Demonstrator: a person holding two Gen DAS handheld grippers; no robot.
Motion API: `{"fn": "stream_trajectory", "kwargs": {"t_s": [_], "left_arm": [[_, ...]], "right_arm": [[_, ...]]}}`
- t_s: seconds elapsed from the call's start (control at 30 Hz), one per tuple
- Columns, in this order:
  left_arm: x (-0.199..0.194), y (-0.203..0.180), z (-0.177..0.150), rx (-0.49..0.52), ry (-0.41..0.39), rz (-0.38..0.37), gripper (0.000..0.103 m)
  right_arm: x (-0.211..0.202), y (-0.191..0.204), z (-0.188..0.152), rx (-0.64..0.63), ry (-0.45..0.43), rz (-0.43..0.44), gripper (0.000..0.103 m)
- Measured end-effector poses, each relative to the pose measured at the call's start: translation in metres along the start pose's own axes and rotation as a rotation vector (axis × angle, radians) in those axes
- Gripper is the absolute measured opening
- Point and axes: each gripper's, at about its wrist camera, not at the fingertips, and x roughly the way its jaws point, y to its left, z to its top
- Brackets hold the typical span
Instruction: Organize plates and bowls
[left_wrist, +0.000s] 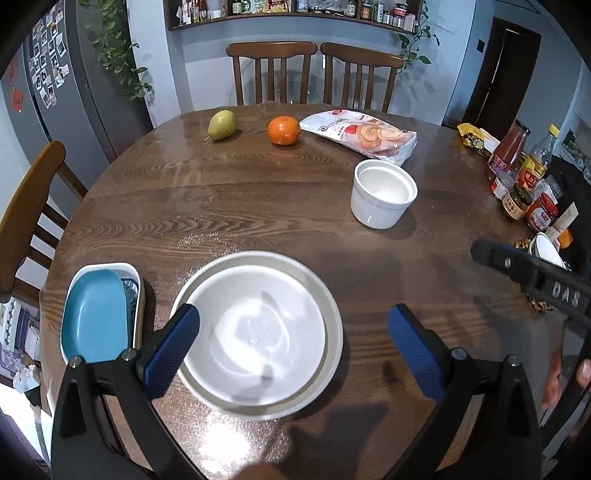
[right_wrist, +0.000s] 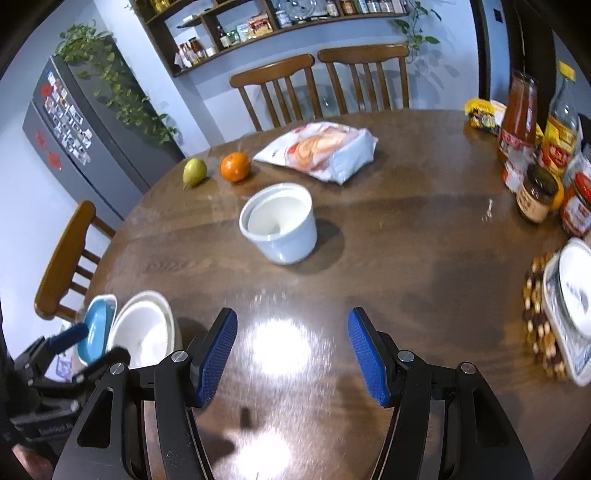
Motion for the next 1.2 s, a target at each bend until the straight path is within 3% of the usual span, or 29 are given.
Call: {"fn": "stream_trajectory", "kwargs": {"t_s": [0.4,0.67,0.7,0.83,1.2], "left_arm": [[0.013,-0.001,0.022,-0.021,-0.003,0.057,0.102],[0.025,0.005,0.024,-0.04,0.026,0.083,0.102],[0.027,0.005,0.025,-0.041,0.028,0.086,0.102],[0.032,0.005,0.028,-0.046,0.035,0.079,0.102],[0.041,-0.007,0.026,0.005,0.057,0.018,0.101]], "right_arm": [[0.071,-0.024,0.06,0.075,0.069,0.025,0.063],[0.118,-0.032,0.077,0.116,0.137,0.033,0.063],[0.121,-0.032,0.077,0.114,0.145,0.033,0.06],[0.134,-0.029,0.077,0.1,0.185,0.069,0.029],[0.114,-0.022,0.058,-0.026,0.243,0.038,0.013]]}}
